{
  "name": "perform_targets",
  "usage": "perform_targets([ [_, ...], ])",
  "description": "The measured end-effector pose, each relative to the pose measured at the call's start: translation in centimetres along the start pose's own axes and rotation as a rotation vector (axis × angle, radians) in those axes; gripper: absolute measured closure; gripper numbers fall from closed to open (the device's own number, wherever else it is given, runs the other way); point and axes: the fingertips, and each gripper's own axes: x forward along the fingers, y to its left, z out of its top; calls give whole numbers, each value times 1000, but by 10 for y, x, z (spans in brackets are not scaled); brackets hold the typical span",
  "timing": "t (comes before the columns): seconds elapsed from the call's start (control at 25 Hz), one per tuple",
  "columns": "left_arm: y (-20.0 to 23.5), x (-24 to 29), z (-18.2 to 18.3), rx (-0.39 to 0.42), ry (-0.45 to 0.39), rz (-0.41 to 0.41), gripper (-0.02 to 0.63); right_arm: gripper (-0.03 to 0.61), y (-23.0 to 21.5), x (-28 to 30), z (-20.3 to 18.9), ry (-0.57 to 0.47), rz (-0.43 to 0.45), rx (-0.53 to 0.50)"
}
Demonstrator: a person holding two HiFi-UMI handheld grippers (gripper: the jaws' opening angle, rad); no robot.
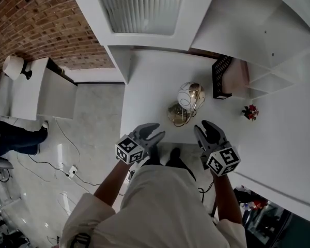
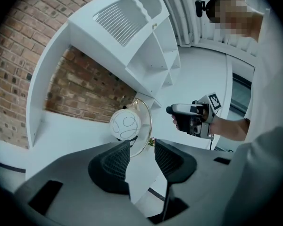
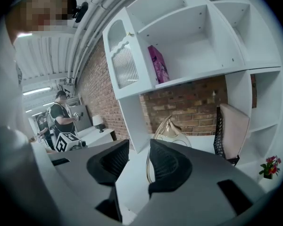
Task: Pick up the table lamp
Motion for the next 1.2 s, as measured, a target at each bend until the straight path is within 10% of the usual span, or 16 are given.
perform_targets([
  [1.2,70,86,-137,-373,40,163,417,391,-14,100,-21,147,367,229],
])
